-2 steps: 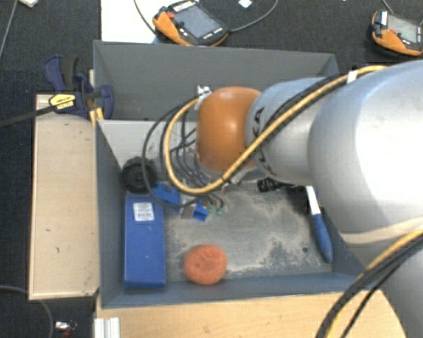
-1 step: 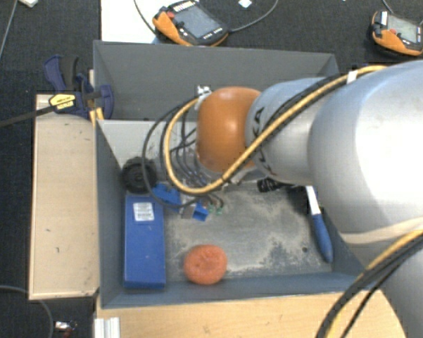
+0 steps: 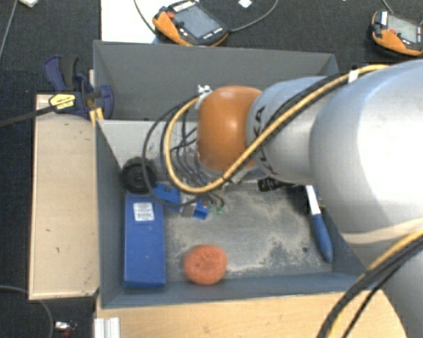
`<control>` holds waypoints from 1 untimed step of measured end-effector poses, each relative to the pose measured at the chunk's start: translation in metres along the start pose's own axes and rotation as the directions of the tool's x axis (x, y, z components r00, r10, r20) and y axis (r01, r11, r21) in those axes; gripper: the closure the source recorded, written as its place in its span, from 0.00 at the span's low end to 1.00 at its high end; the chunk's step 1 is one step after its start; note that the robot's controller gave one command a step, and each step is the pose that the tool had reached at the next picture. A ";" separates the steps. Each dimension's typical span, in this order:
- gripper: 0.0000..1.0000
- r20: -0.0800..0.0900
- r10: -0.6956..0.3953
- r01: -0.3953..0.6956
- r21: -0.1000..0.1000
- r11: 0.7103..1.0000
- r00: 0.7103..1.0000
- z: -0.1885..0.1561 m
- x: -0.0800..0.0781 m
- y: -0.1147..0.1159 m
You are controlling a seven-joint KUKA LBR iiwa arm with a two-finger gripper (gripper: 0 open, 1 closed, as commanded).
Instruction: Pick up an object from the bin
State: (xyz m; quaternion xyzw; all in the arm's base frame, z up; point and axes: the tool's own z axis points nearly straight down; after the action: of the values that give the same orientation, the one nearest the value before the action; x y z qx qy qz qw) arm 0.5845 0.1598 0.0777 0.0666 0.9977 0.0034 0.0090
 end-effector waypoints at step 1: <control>1.00 0.001 0.001 -0.001 0.000 1.000 1.000 -0.005 0.000 0.000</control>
Offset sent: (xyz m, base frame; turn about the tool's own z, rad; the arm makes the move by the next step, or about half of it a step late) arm -0.0003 -0.0001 0.0196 0.0004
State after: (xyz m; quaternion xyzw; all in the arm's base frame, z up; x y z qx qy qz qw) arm 0.5845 0.1596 0.0826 0.0670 0.9977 0.0034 0.0094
